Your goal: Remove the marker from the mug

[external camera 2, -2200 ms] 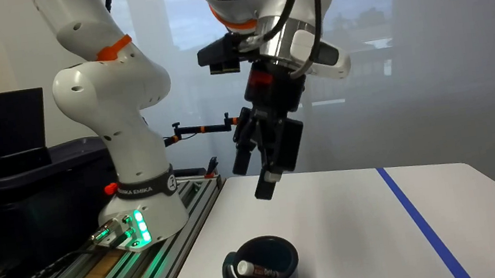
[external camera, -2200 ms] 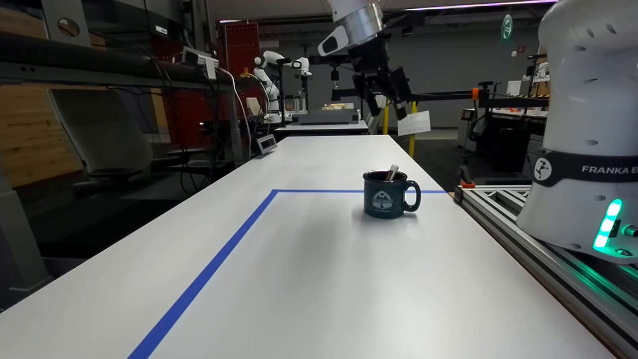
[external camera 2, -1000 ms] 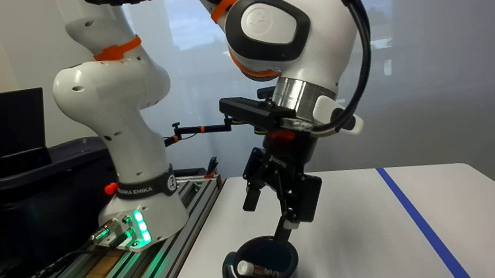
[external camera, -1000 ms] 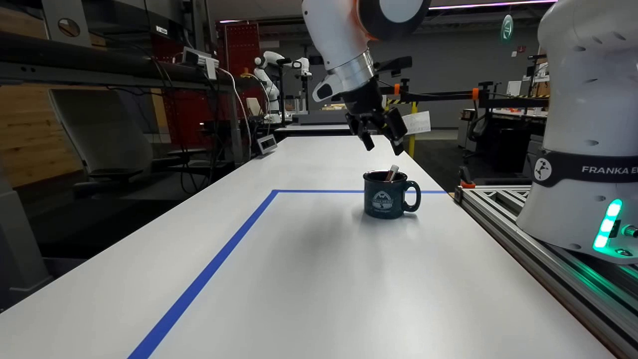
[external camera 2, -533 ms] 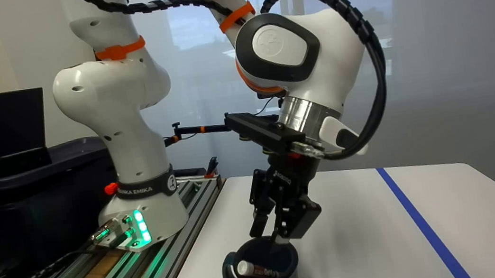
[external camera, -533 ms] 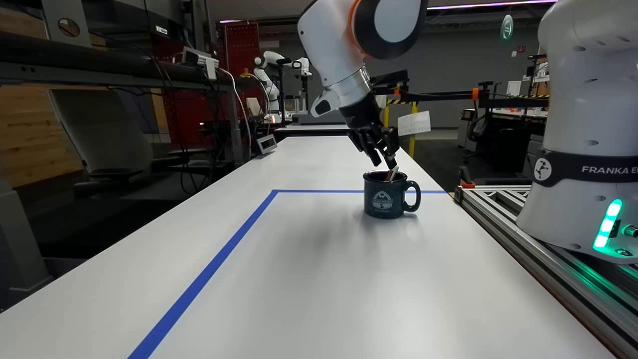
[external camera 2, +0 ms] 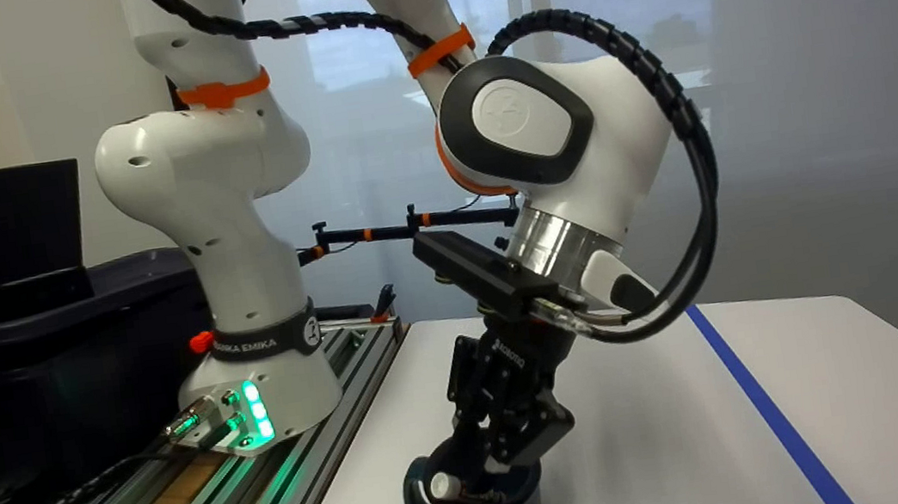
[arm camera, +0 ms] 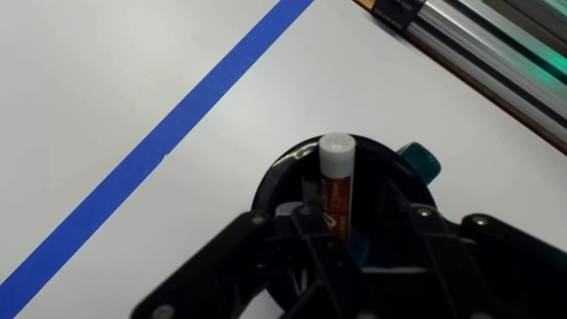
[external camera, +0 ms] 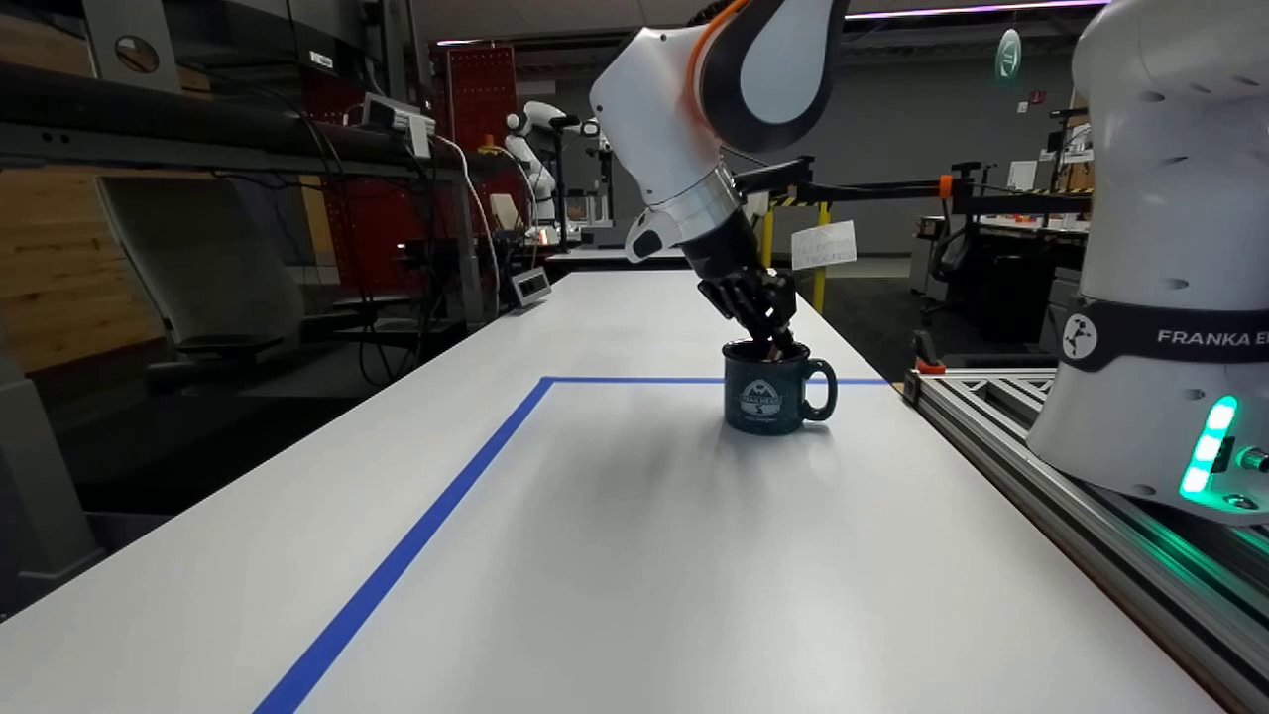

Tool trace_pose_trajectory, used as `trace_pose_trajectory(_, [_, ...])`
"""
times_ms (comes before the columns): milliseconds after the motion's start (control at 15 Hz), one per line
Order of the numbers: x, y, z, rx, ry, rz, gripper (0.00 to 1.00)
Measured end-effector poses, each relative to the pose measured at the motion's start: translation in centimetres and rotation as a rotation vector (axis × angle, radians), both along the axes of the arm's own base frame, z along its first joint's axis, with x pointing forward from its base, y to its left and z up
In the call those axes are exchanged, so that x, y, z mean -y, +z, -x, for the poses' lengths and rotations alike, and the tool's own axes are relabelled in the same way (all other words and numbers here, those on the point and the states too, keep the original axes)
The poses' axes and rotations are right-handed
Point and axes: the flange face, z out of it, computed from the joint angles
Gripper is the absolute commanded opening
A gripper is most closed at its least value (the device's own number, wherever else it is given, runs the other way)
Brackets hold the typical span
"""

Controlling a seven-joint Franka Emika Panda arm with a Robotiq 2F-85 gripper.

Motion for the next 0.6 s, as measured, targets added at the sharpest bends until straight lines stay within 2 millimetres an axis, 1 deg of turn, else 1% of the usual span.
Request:
trace_pose_trajectory(67, [0.1,-0.3,0.0,-0.007,0.002,0.003,0.33])
trace_pose_trajectory(133, [0.1,-0.6,0.1,-0.014,0.003,0.006,0.28])
trace_pose_trajectory(267, [0.2,-1.1,0.1,-0.027,0.001,0.014,0.08])
trace_pose_trajectory(333, [0.3,-1.4,0.2,-0.034,0.003,0.018,0.01])
trace_pose_trajectory(467, [0.4,-1.7,0.0,-0.040,0.005,0.024,0.05])
trace_pose_trajectory(600, [0.4,-1.6,-0.1,-0.038,0.007,0.025,0.05])
